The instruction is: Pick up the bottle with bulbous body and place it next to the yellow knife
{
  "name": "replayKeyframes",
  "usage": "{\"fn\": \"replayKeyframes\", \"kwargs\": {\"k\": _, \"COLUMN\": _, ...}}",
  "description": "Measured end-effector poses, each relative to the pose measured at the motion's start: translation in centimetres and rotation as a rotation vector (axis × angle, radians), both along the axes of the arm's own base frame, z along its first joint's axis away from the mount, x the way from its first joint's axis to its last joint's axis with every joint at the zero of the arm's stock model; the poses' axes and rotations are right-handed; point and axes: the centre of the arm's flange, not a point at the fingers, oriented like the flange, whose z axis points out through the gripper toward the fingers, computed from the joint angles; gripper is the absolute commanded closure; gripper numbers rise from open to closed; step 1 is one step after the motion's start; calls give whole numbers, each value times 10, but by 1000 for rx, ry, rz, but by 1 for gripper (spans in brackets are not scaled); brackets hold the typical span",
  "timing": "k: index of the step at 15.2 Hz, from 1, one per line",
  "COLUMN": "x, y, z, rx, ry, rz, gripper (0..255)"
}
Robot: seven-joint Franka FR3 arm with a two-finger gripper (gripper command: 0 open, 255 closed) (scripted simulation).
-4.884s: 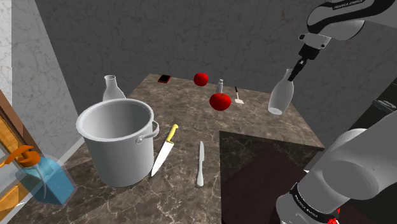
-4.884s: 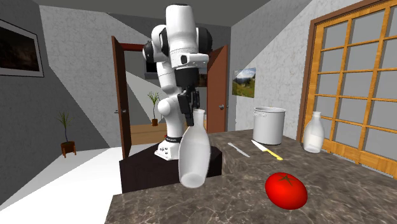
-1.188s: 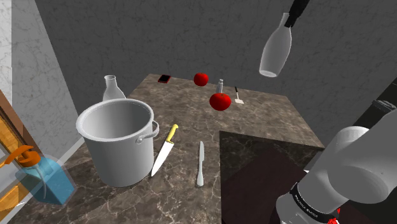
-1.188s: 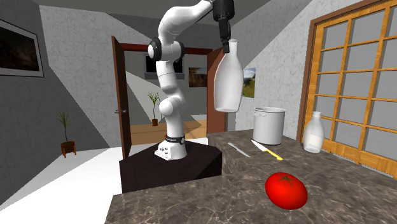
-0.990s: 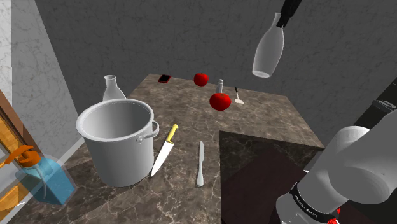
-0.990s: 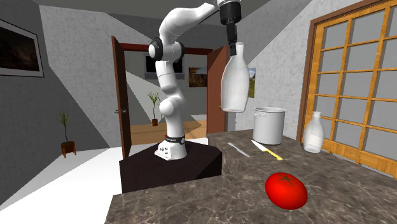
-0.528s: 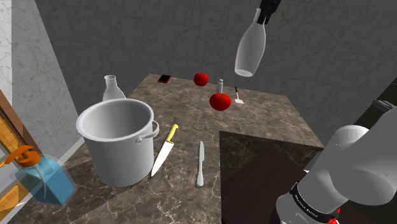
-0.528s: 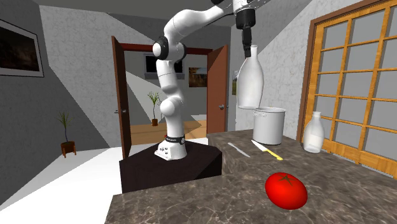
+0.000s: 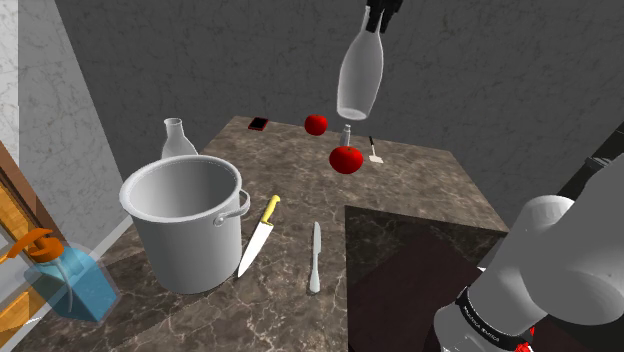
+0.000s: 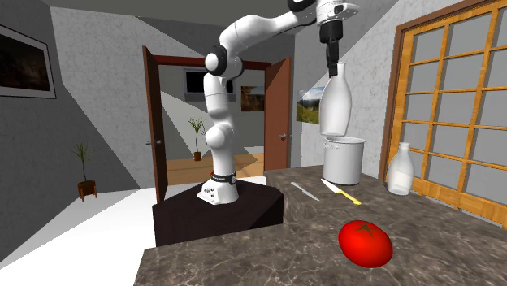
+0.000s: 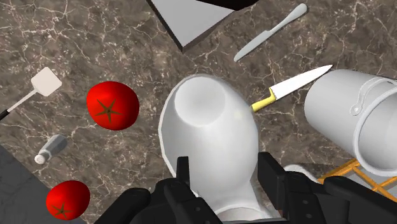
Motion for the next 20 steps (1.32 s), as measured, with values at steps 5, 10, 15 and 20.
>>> {"fn": "replayKeyframes", "kwargs": {"k": 5, "x": 22, "y": 65, "z": -1, "rx": 0, "ry": 0, "rz": 0, "gripper": 255}}
{"fn": "replayKeyframes", "kwargs": {"k": 10, "x": 33, "y": 91, "z": -17, "rx": 0, "ry": 1, "rz": -1, "gripper": 255}}
{"fn": "replayKeyframes", "kwargs": {"k": 15, "x": 33, "y": 91, "z": -43, "rx": 0, "ry": 0, "rz": -1, "gripper": 255}}
{"fn": "replayKeyframes", "kwargs": {"k": 20, "x": 33, "y": 92, "z": -69, "rx": 0, "ry": 0, "rz": -1, "gripper": 255}}
